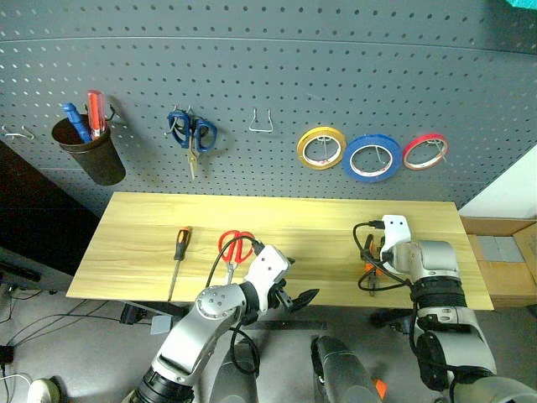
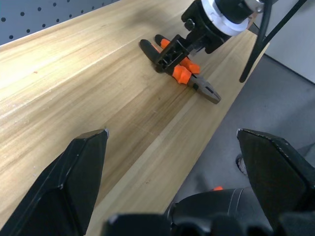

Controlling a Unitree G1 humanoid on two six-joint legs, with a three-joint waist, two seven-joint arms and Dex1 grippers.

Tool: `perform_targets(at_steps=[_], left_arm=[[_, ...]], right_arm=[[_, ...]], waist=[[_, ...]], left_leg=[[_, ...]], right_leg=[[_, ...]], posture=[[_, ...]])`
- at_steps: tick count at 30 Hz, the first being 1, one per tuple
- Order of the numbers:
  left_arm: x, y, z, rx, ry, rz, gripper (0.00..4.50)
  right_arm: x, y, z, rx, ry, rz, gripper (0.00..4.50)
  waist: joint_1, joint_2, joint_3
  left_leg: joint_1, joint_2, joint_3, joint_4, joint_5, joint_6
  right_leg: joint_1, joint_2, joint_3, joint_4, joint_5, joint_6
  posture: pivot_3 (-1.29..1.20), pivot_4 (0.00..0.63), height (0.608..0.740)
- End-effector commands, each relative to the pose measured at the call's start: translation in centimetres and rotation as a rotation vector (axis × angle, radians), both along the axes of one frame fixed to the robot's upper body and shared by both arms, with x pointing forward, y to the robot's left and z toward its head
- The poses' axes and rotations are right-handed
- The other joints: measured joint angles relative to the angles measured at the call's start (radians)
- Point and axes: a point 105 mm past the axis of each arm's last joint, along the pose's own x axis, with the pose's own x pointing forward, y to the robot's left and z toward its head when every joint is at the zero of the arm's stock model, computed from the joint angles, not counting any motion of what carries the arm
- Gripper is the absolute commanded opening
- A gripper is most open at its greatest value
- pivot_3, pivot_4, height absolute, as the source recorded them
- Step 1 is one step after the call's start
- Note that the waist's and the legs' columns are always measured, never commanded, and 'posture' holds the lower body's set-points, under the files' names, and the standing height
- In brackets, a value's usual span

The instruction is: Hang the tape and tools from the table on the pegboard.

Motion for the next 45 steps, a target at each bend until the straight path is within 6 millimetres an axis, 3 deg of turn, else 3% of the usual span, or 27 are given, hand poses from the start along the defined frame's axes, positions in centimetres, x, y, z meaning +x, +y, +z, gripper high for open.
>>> perform_targets(at_steps=[1, 3, 8, 13, 16, 20, 23, 26, 30, 36, 39, 45], left_arm=[[0.0, -0.3, 1.2, -0.024, -0.041, -0.022, 4.5], [0.1, -0.3, 1.3, -0.022, -0.047, -0.022, 4.5], [0.0, -0.3, 1.9, -0.028, -0.069, -0.034, 4.5], [-0.1, 0.9, 3.1, -0.053, -0.11, 0.028, 4.5], [-1.5, 2.1, 4.8, -0.113, -0.126, 0.103, 4.5], [-3.1, 2.8, 7.2, -0.202, -0.155, 0.183, 4.5], [-3.3, 4.4, 9.1, -0.235, -0.216, 0.312, 4.5], [-2.5, 6.3, 10.4, -0.228, -0.291, 0.439, 4.5], [0.3, 9.1, 13.1, -0.24, -0.421, 0.611, 4.5], [4.5, 9.0, 14.6, -0.265, -0.489, 0.63, 4.5], [6.3, 8.0, 14.4, -0.268, -0.496, 0.583, 4.5], [8.8, 6.9, 13.3, -0.235, -0.468, 0.518, 4.5]], right_arm=[[0.1, -0.3, -0.1, 0.019, -0.004, -0.036, 3.2], [0.4, -0.6, 0.1, 0.017, -0.018, -0.045, 2.81], [1.1, 0.8, 2.6, -0.023, -0.148, 0.117, 2.81], [-0.5, 6.0, 6.9, 0.033, -0.359, 0.453, 2.81], [-3.0, 10.0, 11.1, 0.06, -0.583, 0.677, 2.81], [-4.6, 13.0, 14.1, 0.118, -0.768, 0.778, 2.81], [-4.9, 15.2, 16.8, 0.17, -0.921, 0.813, 2.81], [-4.5, 16.7, 18.9, 0.224, -1.033, 0.819, 2.81], [-2.6, 19.4, 25.2, 0.258, -1.303, 0.811, 2.81], [0.2, 20.9, 31.0, 0.137, -1.549, 0.739, 2.81], [0.9, 21.4, 32.5, 0.11, -1.628, 0.711, 2.81], [3.2, 21.3, 32.9, 0.043, -1.661, 0.625, 2.81]], waist=[[0.0, 0.0, 0.0], [0.0, 0.0, 0.0], [0.0, 0.0, 0.0], [-0.005, 0.001, -0.001], [-0.003, 0.002, -0.004], [0.017, 0.001, -0.011], [0.025, -0.006, -0.027], [0.039, -0.008, -0.046], [0.054, -0.012, -0.065], [0.094, -0.021, -0.099], [0.11, -0.023, -0.101], [0.125, -0.022, -0.1]], left_leg=[[0.0, 0.0, 0.0, 0.0, 0.0, 0.0], [0.0, 0.0, 0.0, 0.0, 0.0, 0.0], [0.0, 0.0, 0.0, 0.0, 0.0, 0.0], [-0.006, 0.0, 0.0, -0.001, 0.0, 0.0], [-0.012, 0.0, -0.003, -0.001, 0.0, 0.0], [-0.014, -0.001, -0.004, 0.0, 0.0, -0.002], [-0.014, -0.002, -0.004, 0.0, 0.001, -0.004], [-0.013, -0.002, -0.004, 0.001, 0.004, -0.008], [-0.011, -0.001, -0.006, 0.001, 0.012, -0.011], [-0.009, -0.002, -0.006, 0.0, 0.016, -0.011], [-0.009, -0.002, -0.006, -0.001, 0.017, -0.011], [-0.01, -0.001, -0.004, -0.005, 0.016, -0.011]], right_leg=[[0.0, 0.0, 0.0, 0.0, 0.0, 0.0], [0.0, 0.0, 0.0, -0.001, 0.0, 0.0], [0.0, 0.0, 0.0, -0.001, 0.0, 0.0], [-0.006, 0.0, 0.0, 0.0, 0.0, 0.0], [-0.012, 0.0, -0.003, 0.001, 0.0, 0.0], [-0.012, -0.002, -0.005, 0.001, 0.002, -0.004], [-0.011, -0.004, -0.005, 0.0, 0.002, -0.004], [-0.011, -0.004, -0.006, 0.0, 0.003, -0.002], [-0.01, -0.001, -0.007, 0.001, 0.008, 0.0], [-0.008, -0.001, -0.008, 0.0, 0.012, -0.002], [-0.007, -0.001, -0.008, 0.0, 0.015, -0.006], [-0.01, -0.001, -0.006, 0.0, 0.015, -0.007]], posture=[[0.08, 0.292, 0.74], [0.08, 0.285, 0.74], [0.08, 0.258, 0.74], [0.08, 0.22, 0.74], [0.12, 0.165, 0.74], [0.15, 0.135, 0.74], [0.19, 0.112, 0.74], [0.24, 0.081, 0.74], [0.27, 0.06, 0.74], [0.27, 0.056, 0.74], [0.27, 0.062, 0.74], [0.27, 0.109, 0.74]])
